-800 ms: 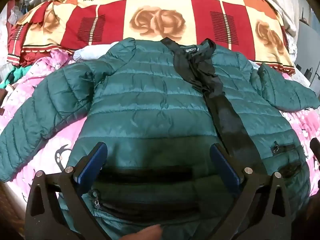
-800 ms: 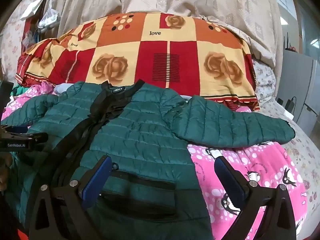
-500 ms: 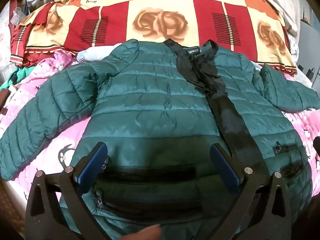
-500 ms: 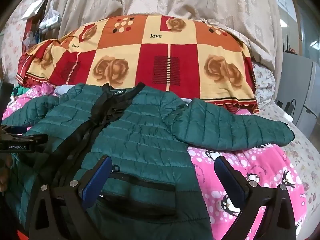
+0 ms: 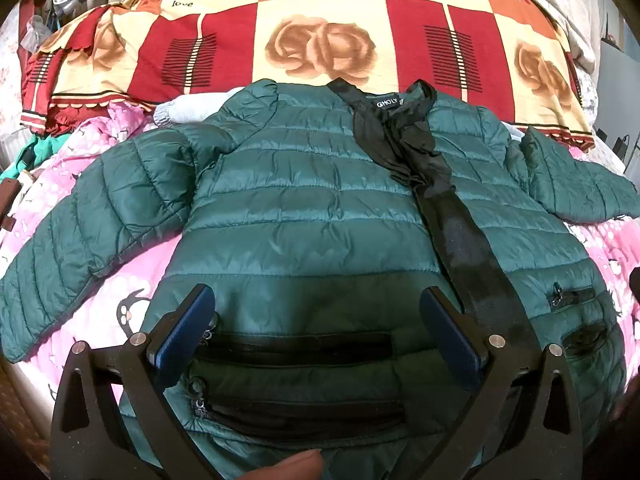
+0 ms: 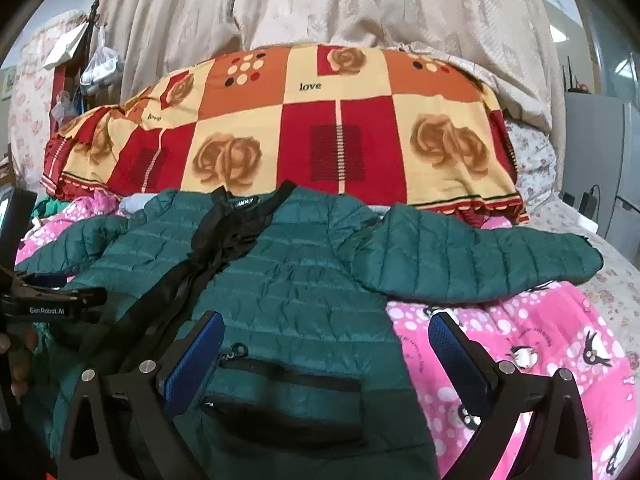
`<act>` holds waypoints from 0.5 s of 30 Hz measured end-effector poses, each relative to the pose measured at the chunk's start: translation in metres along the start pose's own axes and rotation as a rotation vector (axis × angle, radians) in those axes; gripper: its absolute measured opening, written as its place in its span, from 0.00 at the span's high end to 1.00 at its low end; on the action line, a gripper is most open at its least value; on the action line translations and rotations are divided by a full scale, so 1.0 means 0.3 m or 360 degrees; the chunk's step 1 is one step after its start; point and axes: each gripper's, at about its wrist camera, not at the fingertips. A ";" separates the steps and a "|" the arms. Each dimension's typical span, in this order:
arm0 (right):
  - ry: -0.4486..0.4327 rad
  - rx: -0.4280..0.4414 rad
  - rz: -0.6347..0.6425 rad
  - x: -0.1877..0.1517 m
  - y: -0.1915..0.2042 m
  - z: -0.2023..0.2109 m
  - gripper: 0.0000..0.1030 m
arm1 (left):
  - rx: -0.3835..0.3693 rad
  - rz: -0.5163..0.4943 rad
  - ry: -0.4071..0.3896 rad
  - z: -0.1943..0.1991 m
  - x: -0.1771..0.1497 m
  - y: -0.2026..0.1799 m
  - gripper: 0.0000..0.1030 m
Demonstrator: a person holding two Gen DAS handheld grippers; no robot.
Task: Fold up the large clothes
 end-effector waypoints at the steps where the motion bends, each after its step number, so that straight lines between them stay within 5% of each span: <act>1: 0.0010 0.0012 0.0002 0.000 0.003 -0.001 0.01 | 0.0001 0.0001 -0.0001 -0.003 -0.001 -0.002 0.00; 15: 0.0004 -0.0142 0.0073 0.005 -0.002 0.006 0.01 | -0.0004 -0.0024 0.0006 -0.022 0.001 -0.031 0.00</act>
Point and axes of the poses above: each gripper's, at about its wrist camera, not at the fingertips, and z roughly against the way its jaws point, y to its left, x to its top, and after that the axes turned 8 degrees about -y, right-handed
